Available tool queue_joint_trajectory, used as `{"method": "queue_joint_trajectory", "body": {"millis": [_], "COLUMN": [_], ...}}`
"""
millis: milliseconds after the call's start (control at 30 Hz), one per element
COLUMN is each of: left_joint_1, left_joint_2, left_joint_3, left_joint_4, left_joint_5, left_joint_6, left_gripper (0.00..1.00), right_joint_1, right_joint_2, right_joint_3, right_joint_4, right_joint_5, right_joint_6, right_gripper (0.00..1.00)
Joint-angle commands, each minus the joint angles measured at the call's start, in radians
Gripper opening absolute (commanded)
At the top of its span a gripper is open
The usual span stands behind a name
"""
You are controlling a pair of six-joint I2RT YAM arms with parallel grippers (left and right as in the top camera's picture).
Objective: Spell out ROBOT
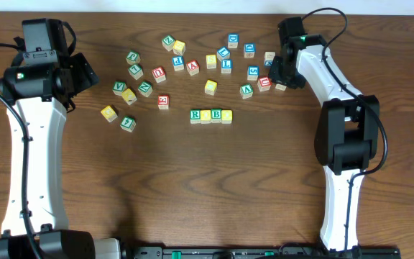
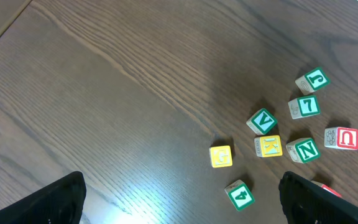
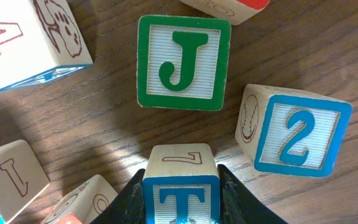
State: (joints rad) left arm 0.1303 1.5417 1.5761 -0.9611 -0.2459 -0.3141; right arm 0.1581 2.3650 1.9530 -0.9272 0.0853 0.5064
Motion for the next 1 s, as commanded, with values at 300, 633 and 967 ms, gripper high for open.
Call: {"method": "queue_joint_trajectory", "body": {"millis": [300, 633, 967], "left_joint_1": [0.004, 0.004, 0.004], "left_joint_2": [-0.010, -0.010, -0.010], "left_joint_3": [-0.016, -0.016, -0.016], "left_joint_4": [0.001, 0.001, 0.001], "left_joint_5": [-0.017, -0.017, -0.017], "left_joint_6": [-0.001, -0.001, -0.001], "left_gripper": [0.98, 0.98, 0.98], "right_joint_1": [-0.013, 0.058, 0.158], "right_joint_2": [-0.154, -0.212, -0.210], "right_joint_3": [0.022, 0.013, -0.072], "right_joint_4": [-0.108, -0.200, -0.182], "right_joint_5": [-0.064, -0.125, -0.121], "right_joint_6": [-0.123, -0.175, -0.172], "right_gripper": [0.27, 0.27, 0.30]}}
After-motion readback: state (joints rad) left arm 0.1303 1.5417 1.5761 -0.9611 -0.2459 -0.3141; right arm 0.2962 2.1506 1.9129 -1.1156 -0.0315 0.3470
